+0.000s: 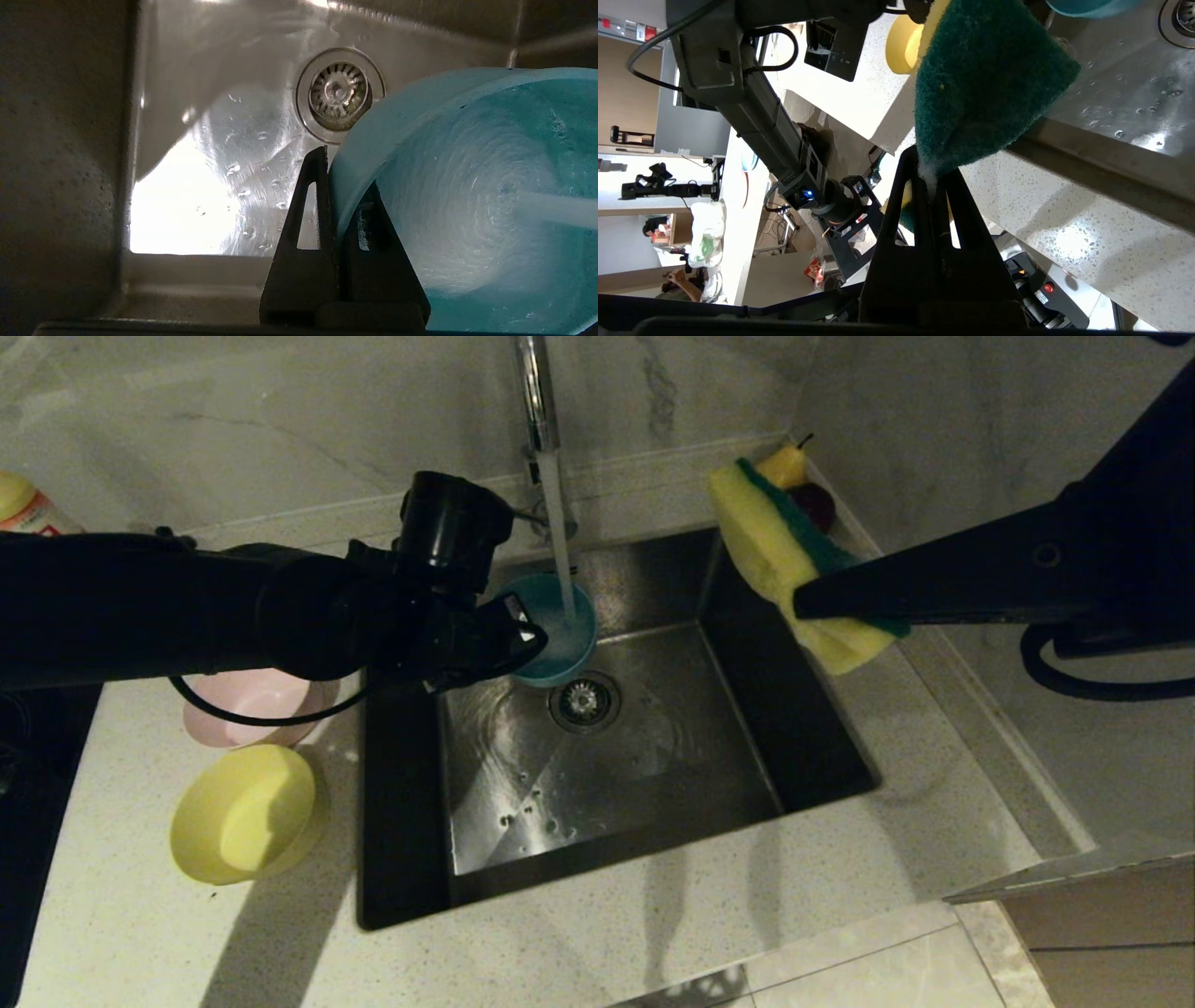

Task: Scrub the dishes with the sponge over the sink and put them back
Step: Rinse the bowl

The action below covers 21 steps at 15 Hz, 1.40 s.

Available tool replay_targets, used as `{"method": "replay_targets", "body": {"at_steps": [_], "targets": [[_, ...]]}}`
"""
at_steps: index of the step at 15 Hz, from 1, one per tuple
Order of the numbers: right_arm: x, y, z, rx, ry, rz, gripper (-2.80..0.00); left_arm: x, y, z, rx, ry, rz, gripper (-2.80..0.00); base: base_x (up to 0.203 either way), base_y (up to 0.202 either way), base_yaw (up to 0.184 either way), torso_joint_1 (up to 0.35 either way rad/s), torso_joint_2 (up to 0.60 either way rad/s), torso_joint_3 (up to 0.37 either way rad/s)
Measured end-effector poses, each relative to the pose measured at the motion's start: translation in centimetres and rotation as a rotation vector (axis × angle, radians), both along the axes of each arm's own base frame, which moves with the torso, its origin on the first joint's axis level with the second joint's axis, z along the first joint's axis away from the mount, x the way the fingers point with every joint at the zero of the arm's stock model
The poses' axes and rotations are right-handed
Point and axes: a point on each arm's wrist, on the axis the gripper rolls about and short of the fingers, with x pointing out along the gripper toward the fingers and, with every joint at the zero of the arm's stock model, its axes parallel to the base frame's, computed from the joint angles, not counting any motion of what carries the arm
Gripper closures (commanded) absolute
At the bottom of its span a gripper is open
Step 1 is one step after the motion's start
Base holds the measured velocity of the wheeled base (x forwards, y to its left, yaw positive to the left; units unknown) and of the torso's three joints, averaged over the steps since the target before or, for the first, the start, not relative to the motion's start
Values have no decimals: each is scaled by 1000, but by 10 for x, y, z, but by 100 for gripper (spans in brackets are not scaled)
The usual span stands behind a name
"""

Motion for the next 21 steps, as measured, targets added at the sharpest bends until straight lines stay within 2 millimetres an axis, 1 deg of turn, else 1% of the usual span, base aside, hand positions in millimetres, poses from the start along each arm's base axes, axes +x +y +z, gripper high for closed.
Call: {"method": "replay_targets", "body": {"at_steps": [4, 6, 8, 13, 16, 18, 21], "targets": [[0, -1, -5, -13, 11, -1, 0, -11, 9, 13, 42, -38, 25, 0, 0, 0, 0, 0, 0, 0], [-1, -2, -6, -16, 14, -2, 0, -18, 14, 22, 63, -87, 29, 0, 0, 0, 0, 0, 0, 0], [-1, -2, -8, -20, 18, -2, 0, -26, 19, 25, 85, -146, 13, 0, 0, 0, 0, 0, 0, 0], [-2, -2, -8, -22, 19, -1, 0, -49, 31, 27, 239, -420, -36, 0, 0, 0, 0, 0, 0, 0], [-2, -3, -8, -20, 15, 0, 0, -67, 41, 39, 324, -613, -14, 0, 0, 0, 0, 0, 0, 0], [-2, -2, -8, -19, 17, 1, 0, -78, 48, 47, 339, -702, 10, 0, 0, 0, 0, 0, 0, 0], [-2, -2, -8, -22, 17, 3, 0, -91, 55, 53, 314, -779, 32, 0, 0, 0, 0, 0, 0, 0]]}}
